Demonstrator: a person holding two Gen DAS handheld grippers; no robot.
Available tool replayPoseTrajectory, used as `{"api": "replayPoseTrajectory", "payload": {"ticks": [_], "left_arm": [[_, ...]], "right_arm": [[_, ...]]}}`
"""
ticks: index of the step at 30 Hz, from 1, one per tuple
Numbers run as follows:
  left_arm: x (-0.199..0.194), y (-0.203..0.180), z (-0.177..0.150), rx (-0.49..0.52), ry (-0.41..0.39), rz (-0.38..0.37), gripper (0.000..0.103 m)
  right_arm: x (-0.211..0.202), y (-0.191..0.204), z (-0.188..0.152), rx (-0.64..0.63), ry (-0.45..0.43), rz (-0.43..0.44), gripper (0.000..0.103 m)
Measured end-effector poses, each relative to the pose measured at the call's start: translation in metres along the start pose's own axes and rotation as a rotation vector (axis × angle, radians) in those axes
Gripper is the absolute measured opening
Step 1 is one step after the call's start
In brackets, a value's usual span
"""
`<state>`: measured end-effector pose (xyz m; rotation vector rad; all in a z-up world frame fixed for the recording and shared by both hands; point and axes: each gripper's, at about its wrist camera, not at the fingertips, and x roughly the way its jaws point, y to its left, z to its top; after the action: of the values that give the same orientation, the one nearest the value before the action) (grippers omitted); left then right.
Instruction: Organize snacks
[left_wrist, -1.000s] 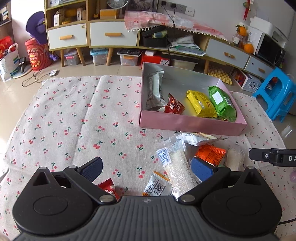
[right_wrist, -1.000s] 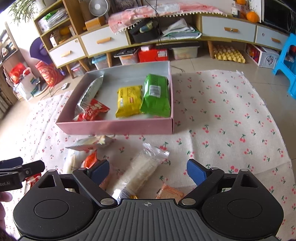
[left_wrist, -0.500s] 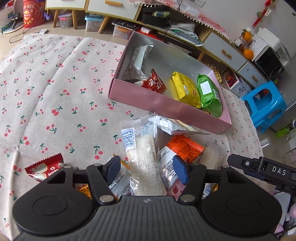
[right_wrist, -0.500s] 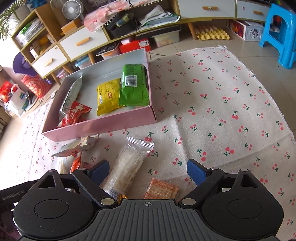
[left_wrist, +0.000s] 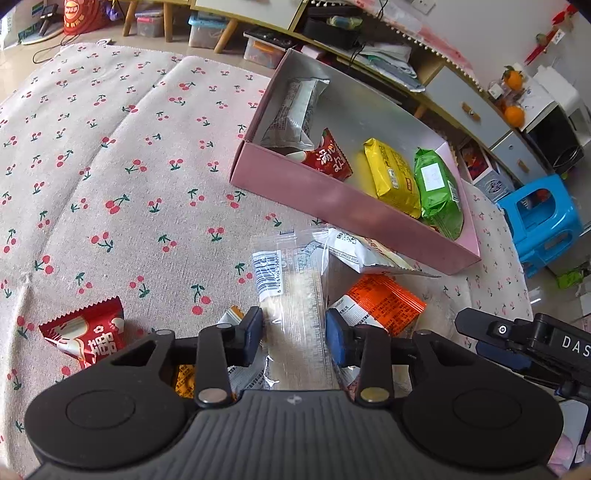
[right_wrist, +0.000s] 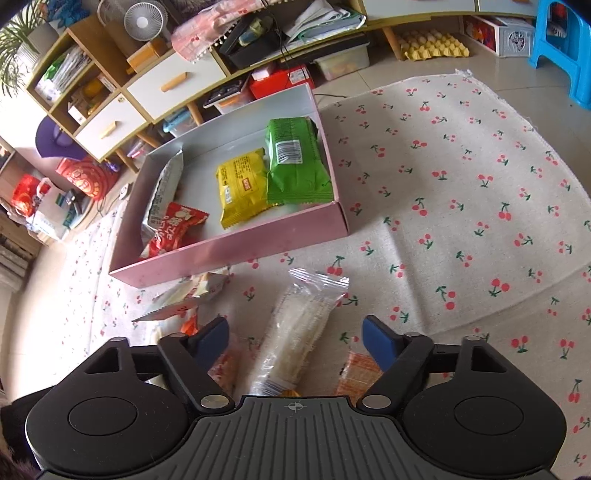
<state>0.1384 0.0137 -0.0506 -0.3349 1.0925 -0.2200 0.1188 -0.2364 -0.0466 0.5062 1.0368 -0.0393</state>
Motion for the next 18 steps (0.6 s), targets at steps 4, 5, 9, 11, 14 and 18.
{"api": "replayPoseTrajectory", "payload": {"ticks": [4, 5, 9, 11, 14, 18], "left_arm": [[-0.001, -0.003, 0.001, 0.017, -0.003, 0.014, 0.031], [-0.002, -0.004, 0.001, 0.028, -0.007, 0.021, 0.03], [-0.006, -0.006, 0.002, 0.064, -0.028, 0.053, 0.029], [-0.007, -0.005, 0.004, 0.071, -0.038, 0.068, 0.029], [-0.009, -0.002, 0.007, 0.07, -0.045, 0.081, 0.029], [-0.01, 0.001, 0.009, 0.06, -0.047, 0.088, 0.029]], "right_arm": [[0.008, 0.004, -0.001, 0.011, 0.026, 0.01, 0.053], [0.01, 0.004, -0.001, 0.02, 0.036, 0.013, 0.051], [0.02, 0.005, -0.002, 0.051, 0.064, 0.012, 0.045], [0.023, 0.006, -0.002, 0.054, 0.067, -0.002, 0.045], [0.028, 0.008, -0.002, 0.057, 0.073, -0.013, 0.045], [0.033, 0.015, -0.005, 0.034, 0.066, -0.048, 0.044]]}}
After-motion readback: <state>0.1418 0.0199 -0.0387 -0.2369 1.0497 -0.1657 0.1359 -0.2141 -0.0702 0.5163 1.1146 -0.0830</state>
